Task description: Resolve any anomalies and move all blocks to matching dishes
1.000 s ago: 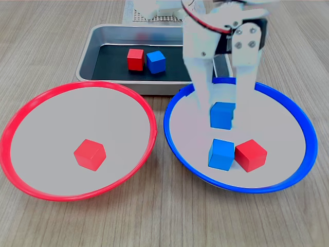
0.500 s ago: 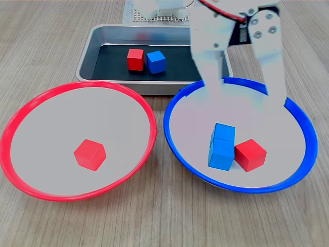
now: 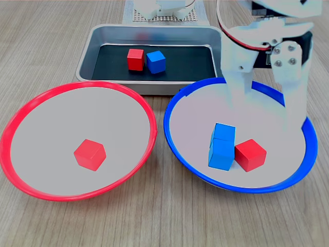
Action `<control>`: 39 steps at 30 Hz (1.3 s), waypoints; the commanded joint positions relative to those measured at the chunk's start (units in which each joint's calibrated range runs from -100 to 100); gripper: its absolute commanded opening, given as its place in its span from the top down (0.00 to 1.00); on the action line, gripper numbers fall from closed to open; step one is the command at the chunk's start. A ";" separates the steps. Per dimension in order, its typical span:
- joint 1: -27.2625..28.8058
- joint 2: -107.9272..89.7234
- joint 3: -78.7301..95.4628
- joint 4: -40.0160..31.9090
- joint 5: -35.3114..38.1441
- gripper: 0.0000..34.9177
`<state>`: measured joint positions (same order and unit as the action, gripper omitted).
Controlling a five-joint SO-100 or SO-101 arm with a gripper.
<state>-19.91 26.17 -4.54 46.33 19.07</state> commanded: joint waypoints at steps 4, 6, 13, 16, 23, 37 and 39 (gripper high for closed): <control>2.74 3.21 -7.16 -2.62 -4.54 0.52; 3.21 4.23 -8.62 -2.71 -5.42 0.52; 4.90 6.54 -11.17 -2.54 -5.91 0.53; 5.46 6.71 -11.62 -2.54 -5.91 0.54; 5.94 6.79 -11.26 -2.71 -5.47 0.82; 8.19 -5.58 -9.98 8.35 -5.47 0.99; 9.89 -8.82 -10.26 11.99 -4.84 0.99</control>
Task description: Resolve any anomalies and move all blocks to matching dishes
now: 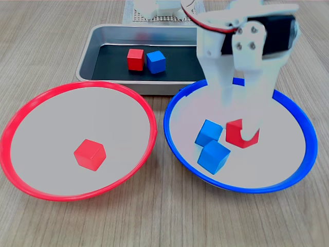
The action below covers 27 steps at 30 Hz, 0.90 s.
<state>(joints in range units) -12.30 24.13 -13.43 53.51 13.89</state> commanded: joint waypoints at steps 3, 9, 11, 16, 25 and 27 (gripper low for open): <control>4.91 -9.76 -1.27 7.95 1.61 0.99; 14.89 -13.00 0.55 11.00 7.33 0.99; 18.75 -12.06 0.91 10.26 9.52 0.99; 25.62 -7.03 1.46 6.46 14.16 0.99; 29.48 -2.51 3.19 1.42 19.24 0.59; 29.67 -3.53 4.37 1.51 19.54 0.53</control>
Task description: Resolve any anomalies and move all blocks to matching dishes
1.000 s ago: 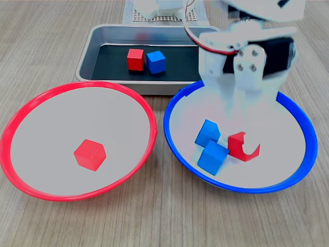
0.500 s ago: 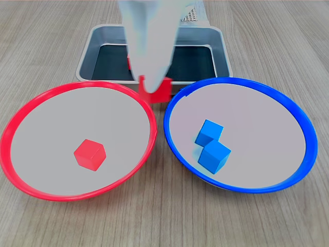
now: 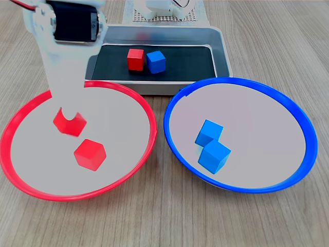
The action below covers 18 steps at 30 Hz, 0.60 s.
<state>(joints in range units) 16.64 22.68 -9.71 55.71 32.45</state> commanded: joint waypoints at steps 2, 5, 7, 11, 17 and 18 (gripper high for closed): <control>0.92 -3.27 1.56 -0.28 1.12 0.52; 1.20 -7.11 2.93 3.68 0.93 0.45; 1.29 -9.59 2.93 8.47 0.49 0.49; 1.76 -17.26 4.57 24.07 0.39 0.54; 3.17 -29.20 23.50 31.17 0.54 0.59; 3.36 -30.48 26.32 29.85 0.15 0.60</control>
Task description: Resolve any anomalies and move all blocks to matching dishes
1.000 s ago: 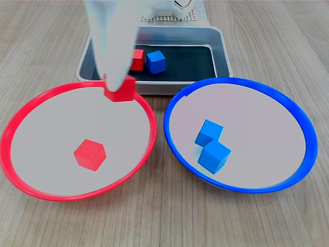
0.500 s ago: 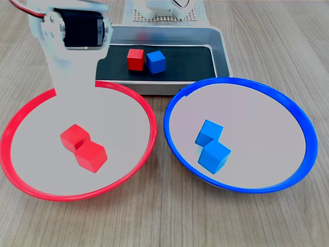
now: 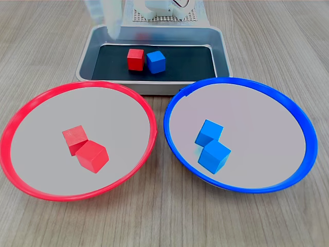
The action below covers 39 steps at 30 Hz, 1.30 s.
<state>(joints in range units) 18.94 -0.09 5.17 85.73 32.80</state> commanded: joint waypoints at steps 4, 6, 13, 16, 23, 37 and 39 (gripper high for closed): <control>1.25 -12.84 24.82 -8.92 -4.20 0.62; 1.25 -14.03 28.92 -11.31 -5.96 0.60; -0.63 -12.15 34.02 -18.08 -13.28 0.55; -1.57 -10.62 34.56 -18.83 -14.95 0.55; -3.36 -8.49 35.75 -21.38 -16.07 0.60; -7.69 -7.80 36.48 -25.10 -15.53 0.99; -7.69 -9.68 34.02 -23.20 -15.48 0.99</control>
<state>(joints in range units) 11.15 -6.82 43.28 60.20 17.07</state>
